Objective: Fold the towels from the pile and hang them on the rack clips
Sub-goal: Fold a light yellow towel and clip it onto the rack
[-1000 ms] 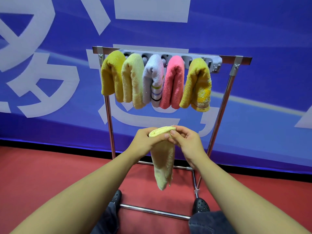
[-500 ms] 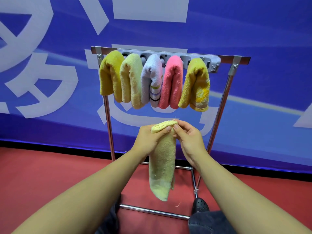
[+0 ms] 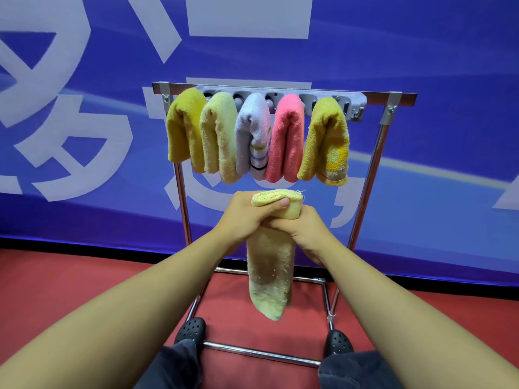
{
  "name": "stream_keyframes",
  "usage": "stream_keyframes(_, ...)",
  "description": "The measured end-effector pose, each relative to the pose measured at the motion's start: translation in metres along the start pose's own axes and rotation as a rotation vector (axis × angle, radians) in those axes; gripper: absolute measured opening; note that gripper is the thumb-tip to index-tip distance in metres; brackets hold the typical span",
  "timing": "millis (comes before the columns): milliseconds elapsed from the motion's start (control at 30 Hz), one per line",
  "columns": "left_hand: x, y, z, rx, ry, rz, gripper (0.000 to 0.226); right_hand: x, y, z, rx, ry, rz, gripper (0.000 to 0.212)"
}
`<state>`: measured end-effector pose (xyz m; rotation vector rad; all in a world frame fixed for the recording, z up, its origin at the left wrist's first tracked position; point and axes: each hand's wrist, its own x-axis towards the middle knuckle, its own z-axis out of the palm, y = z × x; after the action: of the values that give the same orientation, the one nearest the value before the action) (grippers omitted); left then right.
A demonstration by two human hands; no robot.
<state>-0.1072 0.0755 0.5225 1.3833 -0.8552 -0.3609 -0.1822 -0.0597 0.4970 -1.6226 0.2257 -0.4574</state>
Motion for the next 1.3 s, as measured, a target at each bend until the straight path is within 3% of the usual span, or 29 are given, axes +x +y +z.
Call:
stream_keyframes(433,0.016,0.039,0.003,-0.032,0.045,0.051,0.020,-0.026,0.042,0.008,0.019,0.038,0.148,0.029)
stream_keyframes(600,0.024,0.058,0.000,-0.043,0.077,0.089,0.021,-0.037,0.071,0.007,-0.023,0.037,0.194,0.040)
stream_keyframes(800,0.037,0.095,-0.004,-0.032,0.124,0.132,0.012,-0.048,0.093,0.009,0.009,0.027,0.231,0.035)
stream_keyframes(900,0.043,0.112,-0.006,-0.028,0.145,0.142,0.019,-0.053,0.098,0.010,0.013,0.012,0.240,0.034)
stream_keyframes(1100,0.040,0.104,-0.004,-0.046,0.093,0.101,0.022,-0.049,0.082,0.005,-0.074,-0.070,0.215,0.038)
stream_keyframes(1300,0.026,0.071,0.009,-0.040,0.049,0.063,0.022,-0.022,0.037,0.003,0.034,0.015,0.155,0.031)
